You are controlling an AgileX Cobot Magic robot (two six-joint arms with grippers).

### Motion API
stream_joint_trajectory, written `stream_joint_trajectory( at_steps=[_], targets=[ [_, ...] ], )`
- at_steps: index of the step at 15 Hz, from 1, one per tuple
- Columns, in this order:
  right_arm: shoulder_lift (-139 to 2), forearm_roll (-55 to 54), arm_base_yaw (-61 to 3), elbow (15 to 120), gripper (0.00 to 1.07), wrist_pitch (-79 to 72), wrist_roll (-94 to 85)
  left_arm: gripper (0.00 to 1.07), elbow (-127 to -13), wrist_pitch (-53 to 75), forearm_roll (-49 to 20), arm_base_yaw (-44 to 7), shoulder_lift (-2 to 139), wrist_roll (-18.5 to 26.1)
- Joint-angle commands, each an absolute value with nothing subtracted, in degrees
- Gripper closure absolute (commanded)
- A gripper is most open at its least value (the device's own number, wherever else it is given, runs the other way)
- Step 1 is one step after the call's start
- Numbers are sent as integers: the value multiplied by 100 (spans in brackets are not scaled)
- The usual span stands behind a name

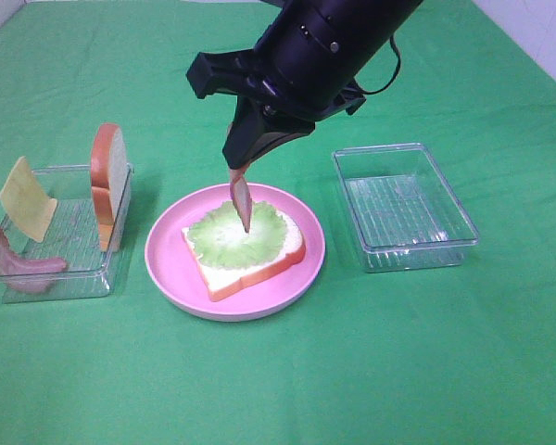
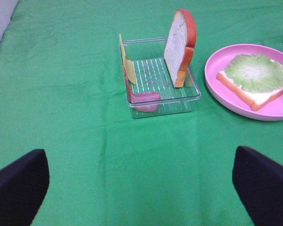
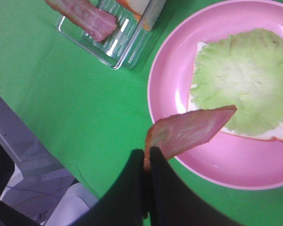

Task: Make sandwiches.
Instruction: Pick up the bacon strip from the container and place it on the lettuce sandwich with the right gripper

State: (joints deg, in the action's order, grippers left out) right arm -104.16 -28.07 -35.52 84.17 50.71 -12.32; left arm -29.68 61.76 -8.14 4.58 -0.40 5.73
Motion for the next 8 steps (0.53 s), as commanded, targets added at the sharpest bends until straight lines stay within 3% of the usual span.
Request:
stream_joint_trajectory(
  at_steps=[1, 8],
  targets=[
    [-10640, -3306, -3564, 8491, 107, 5002, -1684, 7, -2956, 6188, -791, 435, -40, 550],
    [-11230, -4165, -3564, 8491, 107, 4819, -2813, 7, -2956, 6188, -791, 435, -40, 550]
  ],
)
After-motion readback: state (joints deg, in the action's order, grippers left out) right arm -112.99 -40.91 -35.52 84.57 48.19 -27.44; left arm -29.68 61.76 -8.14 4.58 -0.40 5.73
